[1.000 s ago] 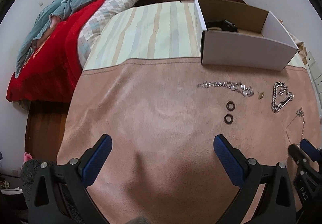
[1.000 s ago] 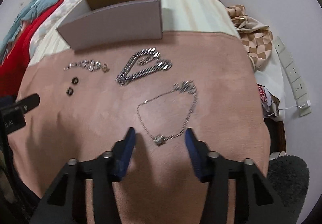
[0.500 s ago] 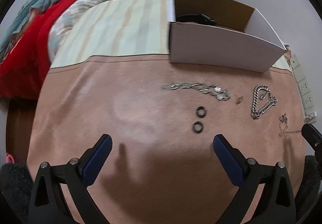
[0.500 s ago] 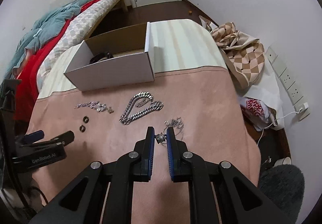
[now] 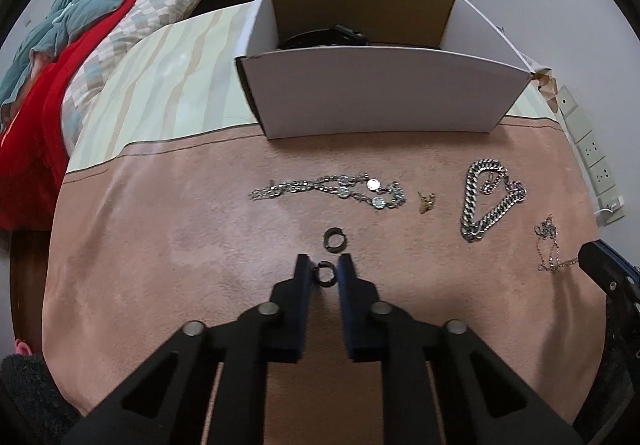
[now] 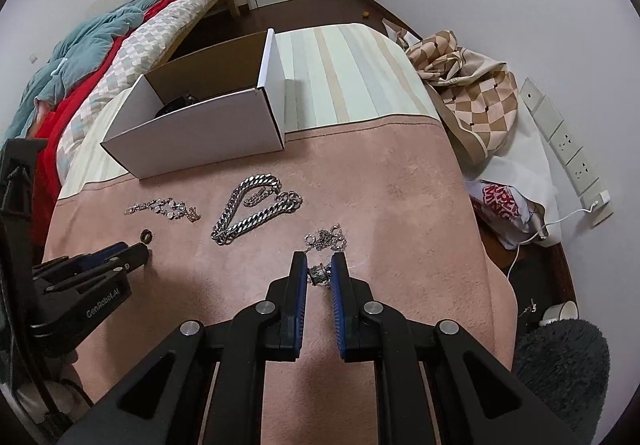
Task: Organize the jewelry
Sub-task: 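Grasp the silver pendant necklace with the right gripper while the left gripper grasps a black ring, then carry the necklace and ring into the box and open both grippers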
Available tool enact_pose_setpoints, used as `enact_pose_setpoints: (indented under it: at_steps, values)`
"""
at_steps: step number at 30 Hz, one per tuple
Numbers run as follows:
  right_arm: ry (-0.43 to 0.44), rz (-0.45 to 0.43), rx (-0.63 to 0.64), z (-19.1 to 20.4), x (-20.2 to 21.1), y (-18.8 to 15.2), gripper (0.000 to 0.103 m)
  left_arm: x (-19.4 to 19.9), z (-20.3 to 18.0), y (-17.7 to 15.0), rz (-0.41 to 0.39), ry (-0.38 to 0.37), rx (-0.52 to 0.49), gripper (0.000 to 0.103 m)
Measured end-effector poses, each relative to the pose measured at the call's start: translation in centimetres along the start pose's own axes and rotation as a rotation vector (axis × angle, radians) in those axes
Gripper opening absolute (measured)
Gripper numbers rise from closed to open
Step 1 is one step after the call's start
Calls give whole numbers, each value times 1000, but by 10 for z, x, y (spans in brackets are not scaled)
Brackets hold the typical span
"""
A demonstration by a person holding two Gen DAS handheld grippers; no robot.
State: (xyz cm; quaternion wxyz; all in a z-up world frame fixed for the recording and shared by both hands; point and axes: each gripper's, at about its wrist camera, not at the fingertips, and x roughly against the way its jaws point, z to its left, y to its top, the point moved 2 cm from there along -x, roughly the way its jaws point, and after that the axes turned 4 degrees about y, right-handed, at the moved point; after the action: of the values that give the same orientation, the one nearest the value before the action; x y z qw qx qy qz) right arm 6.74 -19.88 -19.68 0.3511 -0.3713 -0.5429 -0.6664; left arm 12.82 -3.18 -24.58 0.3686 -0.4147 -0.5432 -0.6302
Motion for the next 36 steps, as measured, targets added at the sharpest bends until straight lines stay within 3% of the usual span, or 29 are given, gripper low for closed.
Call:
enact_pose_setpoints:
  at_steps: [10, 18, 29, 36]
  values:
    - [27, -29, -10, 3, 14, 7, 13, 19, -1, 0, -35, -20, -10, 10]
    - [97, -77, -18, 12, 43, 30, 12, 71, -1, 21, -143, -49, -24, 10]
    - [230, -210, 6, 35, 103, 118, 12, 134, 12, 91, -329, -48, -24, 10]
    - [262, -264, 73, 56, 113, 185, 12, 116, 31, 130, -295, -73, 21, 10]
